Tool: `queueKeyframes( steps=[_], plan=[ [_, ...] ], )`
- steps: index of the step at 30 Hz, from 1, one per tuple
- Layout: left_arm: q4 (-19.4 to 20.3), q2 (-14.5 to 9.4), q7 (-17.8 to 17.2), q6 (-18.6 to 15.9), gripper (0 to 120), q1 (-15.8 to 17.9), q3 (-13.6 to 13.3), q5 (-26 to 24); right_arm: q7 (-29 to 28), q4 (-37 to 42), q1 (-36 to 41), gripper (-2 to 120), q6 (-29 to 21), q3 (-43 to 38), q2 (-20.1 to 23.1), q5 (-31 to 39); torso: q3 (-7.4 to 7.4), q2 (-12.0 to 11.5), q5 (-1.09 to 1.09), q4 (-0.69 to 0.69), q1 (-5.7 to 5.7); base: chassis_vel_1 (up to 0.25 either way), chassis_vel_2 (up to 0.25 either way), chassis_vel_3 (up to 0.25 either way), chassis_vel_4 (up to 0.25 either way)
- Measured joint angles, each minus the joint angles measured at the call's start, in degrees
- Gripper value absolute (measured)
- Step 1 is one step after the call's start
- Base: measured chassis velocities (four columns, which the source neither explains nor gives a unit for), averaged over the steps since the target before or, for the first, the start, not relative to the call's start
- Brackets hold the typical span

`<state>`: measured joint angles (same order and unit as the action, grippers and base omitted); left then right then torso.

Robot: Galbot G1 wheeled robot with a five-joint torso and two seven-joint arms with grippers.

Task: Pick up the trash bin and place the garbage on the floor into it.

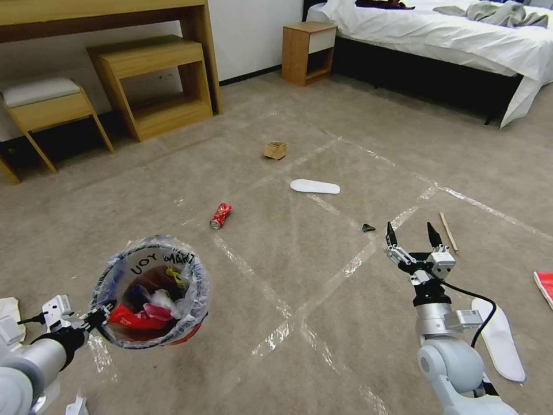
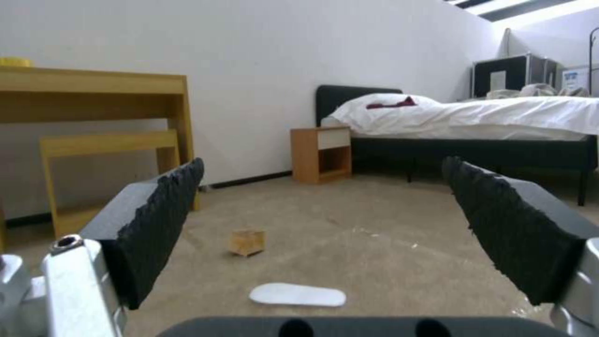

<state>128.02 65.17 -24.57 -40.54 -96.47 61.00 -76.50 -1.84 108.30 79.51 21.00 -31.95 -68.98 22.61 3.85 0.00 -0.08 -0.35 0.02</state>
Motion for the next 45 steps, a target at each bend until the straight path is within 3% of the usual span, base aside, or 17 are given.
queueKeyframes(
  steps=[16, 45],
  plan=[
    [-0.7, 0.3, 0.5, 0.3, 0, 0.2, -0.3, 0.8, 0.0, -0.4, -0.1, 98, 0.3, 0.5, -0.4, -0.4, 0.01, 0.0, 0.00, -0.01, 0.00, -0.173, 0.182, 0.163, -0.169],
    [-1.5, -0.1, 0.5, 0.5, 0, 0.8, -0.4, 0.7, 0.0, -1.2, -0.5, 98, 0.8, 1.1, -1.2, -1.2, 0.00, 0.0, 0.01, 0.00, 0.01, -0.090, 0.090, 0.089, -0.091]
  ],
)
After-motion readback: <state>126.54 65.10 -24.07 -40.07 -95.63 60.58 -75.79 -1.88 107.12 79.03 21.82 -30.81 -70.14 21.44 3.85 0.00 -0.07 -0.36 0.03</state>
